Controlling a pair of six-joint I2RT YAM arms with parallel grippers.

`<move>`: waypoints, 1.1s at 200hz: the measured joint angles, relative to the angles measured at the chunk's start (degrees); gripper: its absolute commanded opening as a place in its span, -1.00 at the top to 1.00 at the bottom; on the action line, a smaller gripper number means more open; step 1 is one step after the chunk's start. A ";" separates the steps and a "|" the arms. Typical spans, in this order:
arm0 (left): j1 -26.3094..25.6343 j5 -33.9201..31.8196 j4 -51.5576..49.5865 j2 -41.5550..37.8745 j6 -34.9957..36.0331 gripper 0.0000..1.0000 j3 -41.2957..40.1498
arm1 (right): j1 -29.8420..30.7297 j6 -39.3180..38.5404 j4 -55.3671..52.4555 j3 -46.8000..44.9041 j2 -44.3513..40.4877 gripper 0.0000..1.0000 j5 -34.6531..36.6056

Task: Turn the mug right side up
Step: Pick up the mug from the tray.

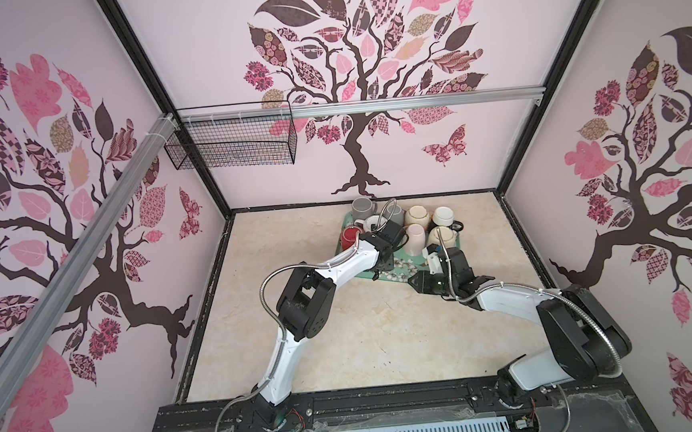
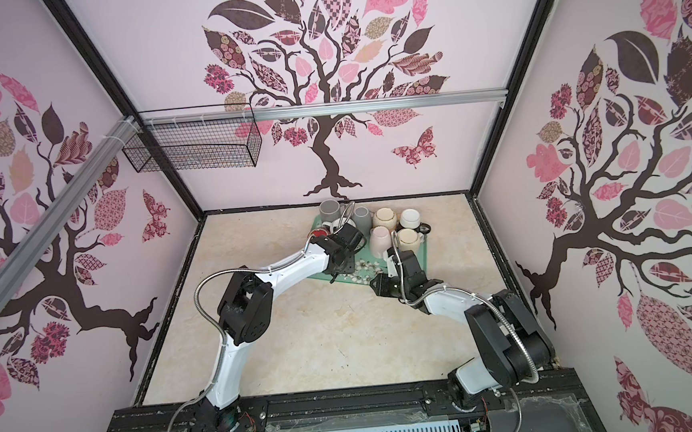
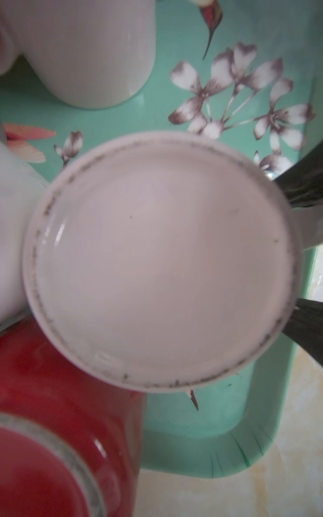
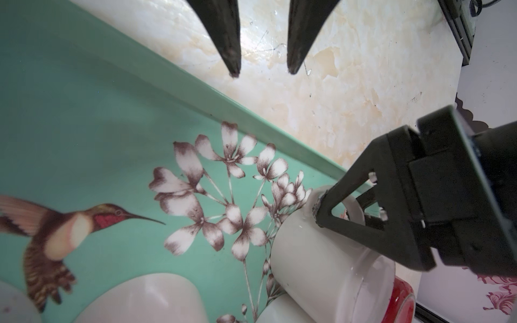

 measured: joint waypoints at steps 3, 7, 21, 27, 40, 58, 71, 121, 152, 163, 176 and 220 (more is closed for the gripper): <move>0.04 -0.09 -0.02 0.00 -0.28 0.13 0.00 | 0.00 0.00 0.02 -0.02 0.00 0.36 -0.02; 0.11 -0.26 -0.13 0.00 -0.24 0.17 0.00 | 0.00 0.00 0.02 -0.07 0.00 0.36 -0.07; 0.20 -0.44 -0.17 -0.09 -0.48 0.36 -0.02 | 0.00 0.02 0.02 -0.22 0.00 0.36 -0.26; 0.20 -0.48 -0.13 -0.09 -0.46 0.43 -0.04 | 0.00 0.02 0.04 -0.28 0.00 0.36 -0.37; 0.13 -0.42 0.07 -0.11 -0.37 0.60 -0.11 | 0.00 0.04 0.11 -0.48 0.00 0.36 -0.61; 0.13 -0.35 0.11 -0.63 -0.52 0.80 -0.72 | 0.00 0.07 0.11 -0.55 0.00 0.36 -1.03; 0.15 -0.35 0.70 -1.25 -0.44 0.94 -1.57 | 0.00 0.26 0.26 -0.52 0.00 0.36 -1.29; 0.20 0.20 2.78 -5.81 -0.07 1.00 -8.22 | 0.00 2.54 1.46 -1.16 0.00 0.27 -2.97; 0.42 2.12 8.48 -12.83 0.57 1.00 -17.46 | -0.02 7.28 4.79 -3.74 -0.02 0.25 -5.51; 0.96 4.55 12.85 -16.24 0.46 1.00 -22.43 | -0.02 9.86 6.73 -4.72 -0.02 0.22 -6.73; 2.54 9.16 18.91 -20.09 -0.76 1.00 -28.55 | -0.13 13.14 9.81 -5.81 -0.02 0.20 -8.28; 9.73 21.55 38.07 -23.93 -5.44 1.00 -41.55 | -0.42 25.27 22.25 -9.11 0.00 0.13 -12.68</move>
